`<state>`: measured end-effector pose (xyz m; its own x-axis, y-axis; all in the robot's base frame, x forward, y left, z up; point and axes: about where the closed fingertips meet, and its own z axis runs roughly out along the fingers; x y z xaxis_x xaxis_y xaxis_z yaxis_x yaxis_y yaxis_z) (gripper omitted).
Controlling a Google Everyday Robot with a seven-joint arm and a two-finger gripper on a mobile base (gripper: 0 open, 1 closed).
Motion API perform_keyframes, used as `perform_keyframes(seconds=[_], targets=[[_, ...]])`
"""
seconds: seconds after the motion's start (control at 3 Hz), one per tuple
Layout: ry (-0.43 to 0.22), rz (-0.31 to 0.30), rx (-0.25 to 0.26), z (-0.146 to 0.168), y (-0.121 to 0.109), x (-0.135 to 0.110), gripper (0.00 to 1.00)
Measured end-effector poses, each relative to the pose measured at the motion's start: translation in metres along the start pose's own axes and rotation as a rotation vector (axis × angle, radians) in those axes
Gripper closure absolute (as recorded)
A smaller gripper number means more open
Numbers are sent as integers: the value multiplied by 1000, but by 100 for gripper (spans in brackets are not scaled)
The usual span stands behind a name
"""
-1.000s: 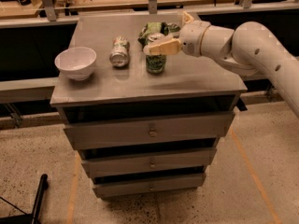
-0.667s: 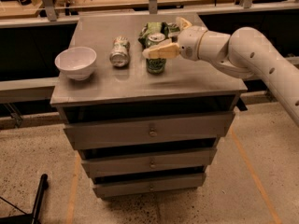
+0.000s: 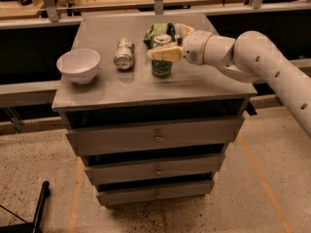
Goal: Knock green can over
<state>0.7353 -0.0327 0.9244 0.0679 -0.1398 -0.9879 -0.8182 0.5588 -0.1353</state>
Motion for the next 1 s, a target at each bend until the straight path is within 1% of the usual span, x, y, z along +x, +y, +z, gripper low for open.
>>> perform_keyframes(seconds=[1.0], targets=[[-2,0,-13,7,6,-1,88]])
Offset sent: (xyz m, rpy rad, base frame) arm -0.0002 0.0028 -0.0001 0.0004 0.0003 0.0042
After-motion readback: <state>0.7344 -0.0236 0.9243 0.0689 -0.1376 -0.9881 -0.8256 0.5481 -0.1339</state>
